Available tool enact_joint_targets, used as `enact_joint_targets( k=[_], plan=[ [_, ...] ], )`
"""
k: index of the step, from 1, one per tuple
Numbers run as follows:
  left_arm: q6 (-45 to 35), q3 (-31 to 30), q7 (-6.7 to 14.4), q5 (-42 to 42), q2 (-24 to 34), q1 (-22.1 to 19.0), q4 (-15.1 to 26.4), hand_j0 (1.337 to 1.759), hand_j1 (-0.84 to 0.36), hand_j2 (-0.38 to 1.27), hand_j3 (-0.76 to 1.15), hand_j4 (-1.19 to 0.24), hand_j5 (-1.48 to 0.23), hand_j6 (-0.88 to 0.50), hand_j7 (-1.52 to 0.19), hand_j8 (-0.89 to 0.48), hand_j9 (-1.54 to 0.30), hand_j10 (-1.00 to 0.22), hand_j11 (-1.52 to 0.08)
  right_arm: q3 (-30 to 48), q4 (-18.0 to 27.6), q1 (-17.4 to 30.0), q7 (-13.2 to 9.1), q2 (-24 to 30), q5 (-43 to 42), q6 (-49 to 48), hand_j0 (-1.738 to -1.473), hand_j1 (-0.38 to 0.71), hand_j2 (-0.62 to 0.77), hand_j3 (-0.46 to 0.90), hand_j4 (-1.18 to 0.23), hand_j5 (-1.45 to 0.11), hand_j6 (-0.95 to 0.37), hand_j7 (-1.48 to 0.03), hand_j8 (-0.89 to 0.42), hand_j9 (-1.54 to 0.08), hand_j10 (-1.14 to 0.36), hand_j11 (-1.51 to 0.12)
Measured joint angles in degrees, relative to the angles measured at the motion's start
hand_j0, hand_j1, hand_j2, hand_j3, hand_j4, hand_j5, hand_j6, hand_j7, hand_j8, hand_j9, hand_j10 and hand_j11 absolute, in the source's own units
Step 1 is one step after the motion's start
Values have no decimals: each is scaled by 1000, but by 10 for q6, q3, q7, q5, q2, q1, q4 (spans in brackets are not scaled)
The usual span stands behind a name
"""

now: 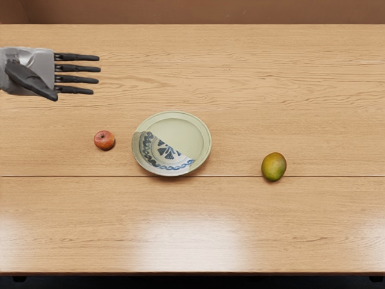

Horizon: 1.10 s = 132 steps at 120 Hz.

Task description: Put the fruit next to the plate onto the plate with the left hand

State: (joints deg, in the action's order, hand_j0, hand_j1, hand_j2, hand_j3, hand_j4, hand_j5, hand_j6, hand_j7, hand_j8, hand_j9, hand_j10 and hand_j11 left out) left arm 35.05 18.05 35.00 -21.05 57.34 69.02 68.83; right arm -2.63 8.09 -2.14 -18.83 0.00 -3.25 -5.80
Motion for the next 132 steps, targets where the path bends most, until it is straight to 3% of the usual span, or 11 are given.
enact_joint_targets(
  k=[17, 25, 37, 53, 77, 99, 132],
  plan=[
    [0, 0, 0, 7, 4, 3, 18, 1658, 333, 1, 0, -10, -16, -10, -16, -10, -16, -11, -17, 0, 0, 0, 0, 0, 0, 0, -1658, -349, 0, 0, 0, 0, 0, 0, 0, 0, 0, 0],
    [0, 4, 0, 40, 2, 26, 27, 1658, 333, 1, 0, -10, -16, -10, -16, -10, -16, -11, -16, 0, 0, 0, 0, 0, 0, 1, -1658, -349, 0, 0, 0, 0, 0, 0, 0, 0, 0, 0],
    [-2, 8, 0, 153, -10, 45, 55, 1658, 332, 2, 0, -11, -17, -11, -17, -11, -17, -12, -17, 0, 0, 0, 0, 0, 0, 1, -1658, -349, 0, 0, 0, 0, 0, 0, 0, 0, 0, 0],
    [-154, 4, 0, 392, -77, 39, 130, 1658, 332, 2, 0, -14, -18, -15, -18, -14, -18, -14, -18, 0, 0, -1, 0, 0, 0, 1, -1658, -349, 0, 0, 0, 0, 0, 0, 0, 0, 0, 0],
    [-354, -70, 0, 601, -126, 40, 159, 1658, 308, 7, 0, -37, -46, -38, -45, -38, -45, -37, -45, 1, 0, -1, 0, 0, 0, 2, -1658, -349, 0, 0, 0, 0, 0, 0, 0, 0, 0, 0],
    [-428, -141, 0, 655, -144, 20, 179, 1658, 287, 12, 0, -56, -69, -57, -69, -57, -69, -56, -69, 0, 0, 0, 0, 0, 0, 2, -1658, -349, 0, 0, 0, 0, 0, 0, 0, 0, 0, 0],
    [-485, -169, 0, 685, -177, -13, 178, 1658, 237, 21, 0, -99, -124, -101, -124, -100, -124, -99, -124, 0, 0, 0, 0, 0, 0, 3, -1658, -349, 0, 0, 0, 0, 0, 0, 0, 0, 0, 0]
  ],
)
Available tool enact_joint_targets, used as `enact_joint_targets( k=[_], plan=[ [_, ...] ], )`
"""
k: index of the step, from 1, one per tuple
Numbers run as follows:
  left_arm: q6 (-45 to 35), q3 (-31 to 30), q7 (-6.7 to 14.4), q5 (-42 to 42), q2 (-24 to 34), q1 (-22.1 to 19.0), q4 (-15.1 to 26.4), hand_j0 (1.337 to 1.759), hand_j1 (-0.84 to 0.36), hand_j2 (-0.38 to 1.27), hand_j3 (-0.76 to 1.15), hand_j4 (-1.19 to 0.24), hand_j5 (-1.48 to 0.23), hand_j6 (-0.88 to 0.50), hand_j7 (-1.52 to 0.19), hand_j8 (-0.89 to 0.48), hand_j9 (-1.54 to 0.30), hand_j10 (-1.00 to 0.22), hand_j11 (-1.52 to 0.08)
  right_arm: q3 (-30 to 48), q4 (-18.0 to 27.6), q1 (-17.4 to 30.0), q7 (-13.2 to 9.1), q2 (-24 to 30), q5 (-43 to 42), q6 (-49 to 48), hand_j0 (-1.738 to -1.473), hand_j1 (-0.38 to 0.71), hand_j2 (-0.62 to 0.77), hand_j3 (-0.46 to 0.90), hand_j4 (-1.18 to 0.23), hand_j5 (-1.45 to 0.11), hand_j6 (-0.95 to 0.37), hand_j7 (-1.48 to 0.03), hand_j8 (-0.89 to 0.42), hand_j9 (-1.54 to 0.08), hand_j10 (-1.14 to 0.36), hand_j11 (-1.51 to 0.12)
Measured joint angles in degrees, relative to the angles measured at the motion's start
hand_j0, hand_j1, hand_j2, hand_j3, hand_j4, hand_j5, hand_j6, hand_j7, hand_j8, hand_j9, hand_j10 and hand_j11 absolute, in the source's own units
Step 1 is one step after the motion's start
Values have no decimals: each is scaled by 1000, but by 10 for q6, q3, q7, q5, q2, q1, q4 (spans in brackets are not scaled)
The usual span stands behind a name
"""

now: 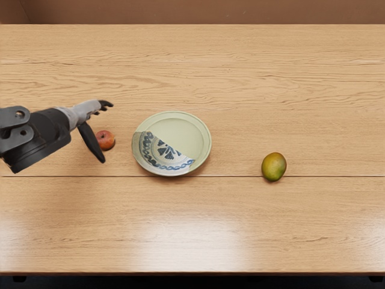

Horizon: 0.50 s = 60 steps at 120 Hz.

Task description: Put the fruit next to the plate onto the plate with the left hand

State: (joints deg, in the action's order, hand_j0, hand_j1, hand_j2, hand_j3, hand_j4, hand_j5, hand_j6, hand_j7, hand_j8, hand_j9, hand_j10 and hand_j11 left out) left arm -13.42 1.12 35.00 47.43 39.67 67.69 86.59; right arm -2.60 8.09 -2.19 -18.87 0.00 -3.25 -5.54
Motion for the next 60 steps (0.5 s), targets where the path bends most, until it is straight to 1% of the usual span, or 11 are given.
enact_joint_targets(
  k=[9, 15, 25, 45, 60],
  plan=[
    [-24, -9, 0, 18, -11, -1, -10, 1658, 225, 23, 0, -109, -137, -110, -137, -110, -136, -108, -136, 0, 0, 0, 0, 0, 0, 0, -1658, -349, 0, 0, 0, 0, 0, 0, 0, 0, 0, 0],
    [-37, -12, 0, 28, -22, -16, -16, 1658, 215, 25, 0, -116, -147, -118, -147, -117, -147, -116, -147, 0, 0, 0, 0, 0, 0, 0, -1658, -349, 0, 0, 0, 0, 0, 0, 0, 0, 0, 0],
    [-54, -16, 0, 40, -36, -24, -30, 1658, 196, 28, 0, -133, -168, -134, -168, -134, -168, -133, -168, 0, 0, 0, 0, 0, 0, 1, -1658, -349, 0, 0, 0, 0, 0, 0, 0, 0, 0, 0],
    [-68, -18, 0, 48, -37, -26, -45, 1658, 117, 42, 0, -198, -254, -200, -254, -200, -254, -198, -253, 0, 0, 0, 0, 0, 0, 1, -1658, -349, 0, 0, 0, 0, 0, 0, 0, 0, 0, 0],
    [-72, -18, 0, 49, -56, -31, -48, 1658, 49, 53, 0, -255, -328, -256, -328, -256, -328, -255, -328, 0, 0, 0, 0, 0, 0, 1, -1658, -349, 0, 0, 0, 0, 0, 0, 0, 0, 0, 0]
  ],
)
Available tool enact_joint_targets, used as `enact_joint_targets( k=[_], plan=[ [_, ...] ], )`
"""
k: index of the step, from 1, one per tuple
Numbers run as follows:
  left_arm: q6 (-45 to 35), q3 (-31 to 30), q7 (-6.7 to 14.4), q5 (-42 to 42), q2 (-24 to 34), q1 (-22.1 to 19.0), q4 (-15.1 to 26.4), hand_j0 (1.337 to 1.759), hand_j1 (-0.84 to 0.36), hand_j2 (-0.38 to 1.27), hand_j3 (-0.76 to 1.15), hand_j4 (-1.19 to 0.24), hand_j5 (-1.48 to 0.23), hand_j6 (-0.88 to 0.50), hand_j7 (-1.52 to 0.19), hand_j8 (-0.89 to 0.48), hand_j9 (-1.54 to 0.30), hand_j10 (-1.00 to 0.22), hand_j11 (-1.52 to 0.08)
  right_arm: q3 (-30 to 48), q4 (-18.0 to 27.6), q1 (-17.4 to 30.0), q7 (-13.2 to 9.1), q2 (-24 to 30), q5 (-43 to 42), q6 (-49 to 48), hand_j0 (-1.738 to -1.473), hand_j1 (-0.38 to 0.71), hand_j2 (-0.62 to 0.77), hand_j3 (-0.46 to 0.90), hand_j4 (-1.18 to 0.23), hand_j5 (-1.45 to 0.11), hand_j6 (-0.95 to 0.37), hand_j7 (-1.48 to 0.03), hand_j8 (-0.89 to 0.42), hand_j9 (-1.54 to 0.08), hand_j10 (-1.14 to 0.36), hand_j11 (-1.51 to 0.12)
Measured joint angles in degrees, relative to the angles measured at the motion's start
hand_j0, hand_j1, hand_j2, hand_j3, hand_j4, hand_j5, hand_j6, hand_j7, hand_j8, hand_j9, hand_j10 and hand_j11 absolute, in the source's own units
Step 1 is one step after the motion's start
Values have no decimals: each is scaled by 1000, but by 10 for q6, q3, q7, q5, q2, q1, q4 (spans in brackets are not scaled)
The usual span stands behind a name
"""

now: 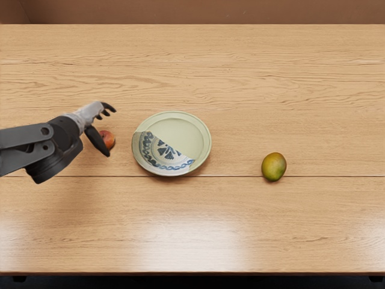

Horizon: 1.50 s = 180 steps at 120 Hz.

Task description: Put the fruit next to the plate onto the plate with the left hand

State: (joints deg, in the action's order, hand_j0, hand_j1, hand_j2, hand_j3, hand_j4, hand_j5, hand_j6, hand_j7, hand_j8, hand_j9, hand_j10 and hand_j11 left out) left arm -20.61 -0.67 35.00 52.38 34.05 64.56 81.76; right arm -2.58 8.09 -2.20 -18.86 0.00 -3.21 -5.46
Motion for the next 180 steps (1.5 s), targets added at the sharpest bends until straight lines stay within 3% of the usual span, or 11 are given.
enact_joint_targets(
  k=[72, 89, 95, 180],
  plan=[
    [-21, 0, 0, 16, -25, -19, -41, 1658, -79, 75, 0, -361, -467, -362, -467, -362, -467, -361, -467, -1, 0, 0, 0, 0, 0, 0, -1658, -349, 0, 0, 0, 0, 0, 0, 0, 0, 0, 0],
    [-22, 0, 0, 17, -29, -30, -43, 1658, -101, 78, 0, -379, -490, -380, -490, -380, -490, -379, -490, -1, 0, 0, 0, 0, 0, 0, -1658, -349, 0, 0, 0, 0, 0, 0, 0, 0, 0, 0],
    [-25, 0, 0, 17, -28, -33, -43, 1639, -110, 80, 17, -386, -499, -387, -499, -386, -500, -385, -500, -1, 0, 0, 0, 0, 0, 0, -1658, -349, 0, 0, 0, 0, 0, 0, 0, 0, 0, 0],
    [-33, 0, 0, 17, -28, -32, -38, 1656, -259, 119, 2, -526, -695, -527, -694, -527, -692, -528, -691, -1, 0, 0, 0, 0, 0, 0, -1658, -349, 0, 0, 0, 0, 0, 0, 0, 0, 0, 0]
  ],
)
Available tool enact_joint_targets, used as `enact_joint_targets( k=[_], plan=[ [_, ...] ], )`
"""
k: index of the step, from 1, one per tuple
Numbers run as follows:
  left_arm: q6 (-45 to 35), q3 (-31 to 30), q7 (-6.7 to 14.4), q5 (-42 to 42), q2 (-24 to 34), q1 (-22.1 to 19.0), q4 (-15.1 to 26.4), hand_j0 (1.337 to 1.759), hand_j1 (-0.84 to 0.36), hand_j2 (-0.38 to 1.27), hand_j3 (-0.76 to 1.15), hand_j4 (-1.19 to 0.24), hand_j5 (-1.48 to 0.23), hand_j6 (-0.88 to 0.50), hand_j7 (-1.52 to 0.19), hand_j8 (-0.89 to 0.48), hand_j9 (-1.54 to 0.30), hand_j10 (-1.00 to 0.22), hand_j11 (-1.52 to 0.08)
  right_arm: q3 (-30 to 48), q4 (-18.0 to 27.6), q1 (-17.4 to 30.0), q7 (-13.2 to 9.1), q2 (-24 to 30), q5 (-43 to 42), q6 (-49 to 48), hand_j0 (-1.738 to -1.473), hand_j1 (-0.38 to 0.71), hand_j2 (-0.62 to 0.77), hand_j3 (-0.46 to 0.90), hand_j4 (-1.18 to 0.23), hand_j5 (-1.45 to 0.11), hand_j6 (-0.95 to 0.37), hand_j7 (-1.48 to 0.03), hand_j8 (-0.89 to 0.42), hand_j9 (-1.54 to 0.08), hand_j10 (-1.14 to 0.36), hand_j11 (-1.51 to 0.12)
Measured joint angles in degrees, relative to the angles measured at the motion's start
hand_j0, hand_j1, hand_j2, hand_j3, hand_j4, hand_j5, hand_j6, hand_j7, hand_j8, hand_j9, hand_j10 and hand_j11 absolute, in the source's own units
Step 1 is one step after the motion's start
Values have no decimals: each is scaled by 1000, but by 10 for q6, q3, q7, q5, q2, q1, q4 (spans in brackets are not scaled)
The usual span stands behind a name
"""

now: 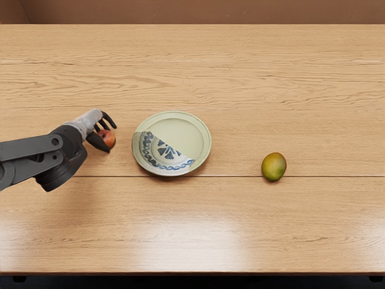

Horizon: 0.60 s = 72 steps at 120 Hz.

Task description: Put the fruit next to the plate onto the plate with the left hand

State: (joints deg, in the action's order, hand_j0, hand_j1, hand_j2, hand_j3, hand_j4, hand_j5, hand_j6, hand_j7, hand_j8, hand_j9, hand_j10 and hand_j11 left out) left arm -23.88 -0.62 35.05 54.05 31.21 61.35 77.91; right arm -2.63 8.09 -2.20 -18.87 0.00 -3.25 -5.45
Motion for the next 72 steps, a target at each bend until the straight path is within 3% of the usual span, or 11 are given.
enact_joint_targets(
  k=[72],
  plan=[
    [1, 1, 0, -1, 2, 1, 6, 1654, -323, 283, 0, -664, -912, -446, -898, -438, -898, -672, -897, 0, 0, 0, 0, 0, 0, 0, -1658, -349, 0, 0, 0, 0, 0, 0, 0, 0, 0, 0]
  ],
)
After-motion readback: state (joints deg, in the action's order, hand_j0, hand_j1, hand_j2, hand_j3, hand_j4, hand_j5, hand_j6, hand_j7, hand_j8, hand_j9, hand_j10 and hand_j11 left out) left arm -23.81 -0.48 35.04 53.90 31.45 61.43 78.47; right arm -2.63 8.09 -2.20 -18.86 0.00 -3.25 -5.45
